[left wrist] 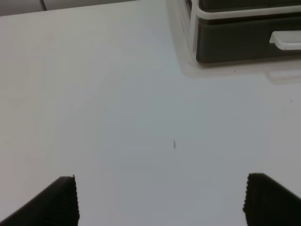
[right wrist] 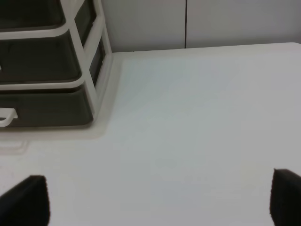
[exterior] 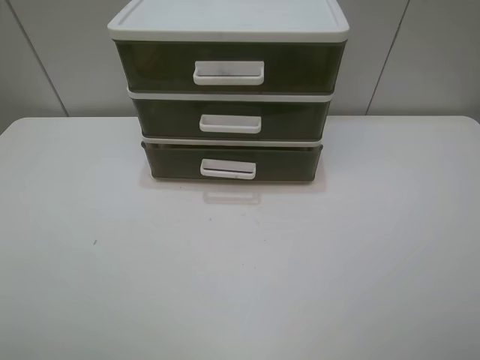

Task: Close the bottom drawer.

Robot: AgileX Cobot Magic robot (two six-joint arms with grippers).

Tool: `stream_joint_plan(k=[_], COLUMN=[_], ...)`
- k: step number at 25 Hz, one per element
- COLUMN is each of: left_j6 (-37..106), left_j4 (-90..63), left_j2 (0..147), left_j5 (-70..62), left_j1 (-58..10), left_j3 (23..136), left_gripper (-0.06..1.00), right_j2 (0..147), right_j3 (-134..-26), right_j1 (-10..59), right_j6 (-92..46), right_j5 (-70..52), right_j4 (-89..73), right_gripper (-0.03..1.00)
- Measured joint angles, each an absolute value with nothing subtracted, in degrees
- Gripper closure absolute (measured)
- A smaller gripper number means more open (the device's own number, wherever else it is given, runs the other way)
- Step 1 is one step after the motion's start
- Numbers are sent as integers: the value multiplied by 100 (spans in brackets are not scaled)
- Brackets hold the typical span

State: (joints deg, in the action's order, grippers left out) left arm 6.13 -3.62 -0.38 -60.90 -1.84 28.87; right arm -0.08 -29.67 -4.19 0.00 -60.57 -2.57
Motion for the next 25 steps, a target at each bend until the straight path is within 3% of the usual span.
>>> stream_joint_plan(k=[20,25], left_j6=[613,613], left_j4=[-362,-362], left_j2=[-38,-38], left_j5=[-6090,-6090], left_j1=[-184,-184], left_j3=[2887,2887], left_gripper=[23,23], right_j2=[-8,-8], right_j3=[-2967,-2967], right_j1=[-412,-137], right_j6=[0,32], right_j5=[-6057,-6057], right_j4=[-257,-230], right_gripper=[15,15])
